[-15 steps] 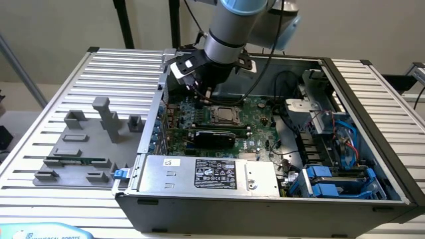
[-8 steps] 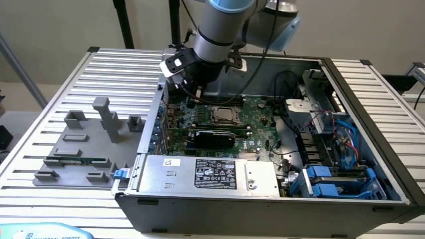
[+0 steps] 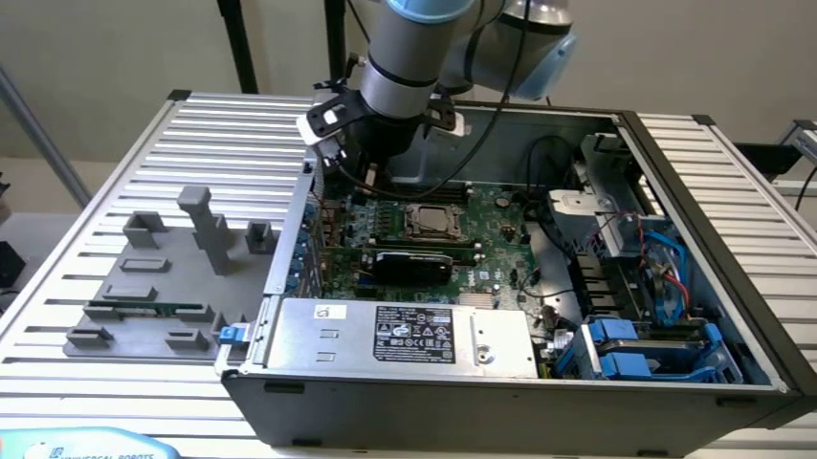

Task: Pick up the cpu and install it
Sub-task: 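Install the first cpu locking lever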

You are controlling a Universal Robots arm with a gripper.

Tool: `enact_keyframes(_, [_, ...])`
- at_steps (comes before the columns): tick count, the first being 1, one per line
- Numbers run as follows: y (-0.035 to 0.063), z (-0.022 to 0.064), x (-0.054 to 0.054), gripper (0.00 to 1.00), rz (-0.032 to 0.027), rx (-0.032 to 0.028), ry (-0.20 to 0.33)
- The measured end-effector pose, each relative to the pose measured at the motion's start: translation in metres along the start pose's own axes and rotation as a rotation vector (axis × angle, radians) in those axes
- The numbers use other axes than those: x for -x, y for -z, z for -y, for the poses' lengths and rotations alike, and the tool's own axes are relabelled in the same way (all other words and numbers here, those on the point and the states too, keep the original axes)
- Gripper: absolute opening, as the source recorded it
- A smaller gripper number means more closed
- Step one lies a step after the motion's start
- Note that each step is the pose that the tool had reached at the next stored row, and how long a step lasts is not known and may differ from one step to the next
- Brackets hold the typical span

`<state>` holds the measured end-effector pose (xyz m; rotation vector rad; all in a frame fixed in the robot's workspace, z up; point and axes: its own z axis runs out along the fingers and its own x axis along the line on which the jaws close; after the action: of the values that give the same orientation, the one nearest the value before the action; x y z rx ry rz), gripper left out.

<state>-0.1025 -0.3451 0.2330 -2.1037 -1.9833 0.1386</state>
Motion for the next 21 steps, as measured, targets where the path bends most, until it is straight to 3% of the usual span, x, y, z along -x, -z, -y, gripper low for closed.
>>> enact_keyframes(16, [0.0000, 0.0000, -0.0001, 0.11, -0.0594, 0.0233, -0.229])
enact_keyframes(21, [0.0005, 0.0001, -0.0001, 0.11, -0.0830, 0.0265, -0.277])
